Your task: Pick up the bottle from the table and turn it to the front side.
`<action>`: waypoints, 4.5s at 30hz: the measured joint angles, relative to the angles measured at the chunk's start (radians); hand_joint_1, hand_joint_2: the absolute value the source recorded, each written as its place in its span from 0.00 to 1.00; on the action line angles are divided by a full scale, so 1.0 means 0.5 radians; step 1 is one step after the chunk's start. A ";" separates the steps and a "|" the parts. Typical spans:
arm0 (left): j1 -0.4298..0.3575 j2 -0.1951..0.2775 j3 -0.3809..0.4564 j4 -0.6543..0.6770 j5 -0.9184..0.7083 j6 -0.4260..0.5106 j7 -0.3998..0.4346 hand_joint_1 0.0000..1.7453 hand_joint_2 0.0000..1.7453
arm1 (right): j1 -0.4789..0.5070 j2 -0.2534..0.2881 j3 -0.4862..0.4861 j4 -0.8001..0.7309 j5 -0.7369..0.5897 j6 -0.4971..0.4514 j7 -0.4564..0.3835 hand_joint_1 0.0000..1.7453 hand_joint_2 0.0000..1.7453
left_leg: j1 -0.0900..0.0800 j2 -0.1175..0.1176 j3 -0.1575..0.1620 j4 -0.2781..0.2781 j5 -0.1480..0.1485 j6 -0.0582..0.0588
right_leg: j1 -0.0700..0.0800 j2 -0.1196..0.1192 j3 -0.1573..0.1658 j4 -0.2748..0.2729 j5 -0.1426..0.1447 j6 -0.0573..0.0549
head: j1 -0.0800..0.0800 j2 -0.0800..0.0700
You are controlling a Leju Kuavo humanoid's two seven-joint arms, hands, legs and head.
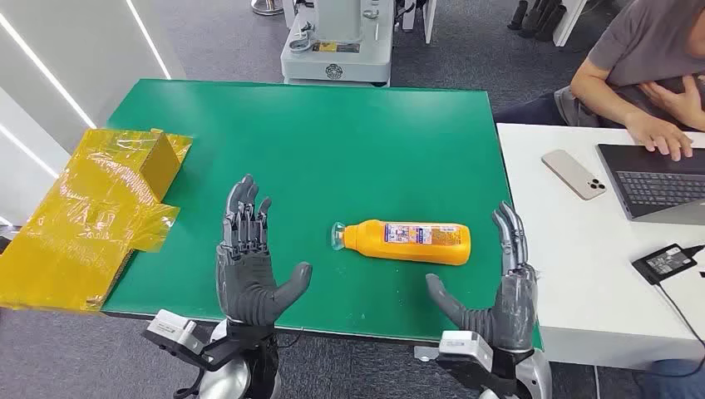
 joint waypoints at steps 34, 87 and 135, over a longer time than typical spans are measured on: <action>-0.096 0.075 -0.045 0.134 0.011 -0.015 -0.066 0.00 1.00 | -1.350 -0.957 0.234 0.896 -0.071 1.273 0.245 0.00 1.00 | -0.001 -0.003 -0.001 0.004 0.005 0.007 | -0.002 -0.003 0.002 0.001 0.006 0.002 | -0.001 0.000; -0.084 0.092 -0.045 0.132 0.266 0.056 0.085 0.00 1.00 | -1.865 -0.700 1.274 2.284 -0.357 1.270 0.298 0.00 1.00 | -0.001 -0.009 -0.001 0.005 0.006 0.005 | -0.001 -0.008 0.002 0.000 0.006 0.002 | -0.001 0.000; -0.179 0.084 -0.078 0.270 0.316 0.078 0.042 0.00 1.00 | -1.238 -0.535 0.531 1.720 -0.181 0.103 0.355 1.00 1.00 | -0.001 -0.008 -0.003 0.003 0.006 0.005 | 0.000 -0.008 0.001 0.001 0.005 0.002 | -0.001 0.000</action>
